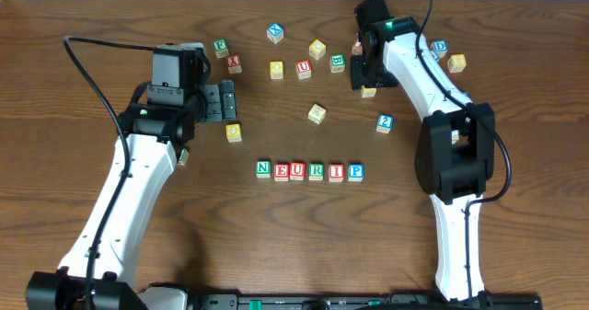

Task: Spell out NEURIPS
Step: 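Lower the open right gripper around the yellow S block, then close the right gripper on the yellow S block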

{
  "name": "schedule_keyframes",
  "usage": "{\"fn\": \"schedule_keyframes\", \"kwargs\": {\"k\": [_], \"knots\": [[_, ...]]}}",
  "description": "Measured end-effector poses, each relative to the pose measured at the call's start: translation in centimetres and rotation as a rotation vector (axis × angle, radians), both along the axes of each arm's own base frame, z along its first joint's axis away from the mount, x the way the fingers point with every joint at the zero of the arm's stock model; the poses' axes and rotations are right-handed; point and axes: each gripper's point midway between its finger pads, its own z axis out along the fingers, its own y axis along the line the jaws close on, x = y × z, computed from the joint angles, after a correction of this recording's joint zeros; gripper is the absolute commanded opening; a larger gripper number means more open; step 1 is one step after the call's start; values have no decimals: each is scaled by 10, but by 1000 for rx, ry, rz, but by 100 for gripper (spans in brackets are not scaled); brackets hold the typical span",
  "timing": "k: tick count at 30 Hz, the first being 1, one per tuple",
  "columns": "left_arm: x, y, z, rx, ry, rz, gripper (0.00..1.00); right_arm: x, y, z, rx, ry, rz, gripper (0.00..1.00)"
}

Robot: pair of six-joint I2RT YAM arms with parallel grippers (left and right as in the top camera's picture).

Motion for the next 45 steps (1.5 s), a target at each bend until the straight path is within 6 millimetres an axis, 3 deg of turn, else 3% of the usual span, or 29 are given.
{"fn": "schedule_keyframes", "kwargs": {"k": [45], "knots": [[0, 0, 0, 0, 0, 0, 100, -12, -3, -16, -7, 43, -22, 50]]}}
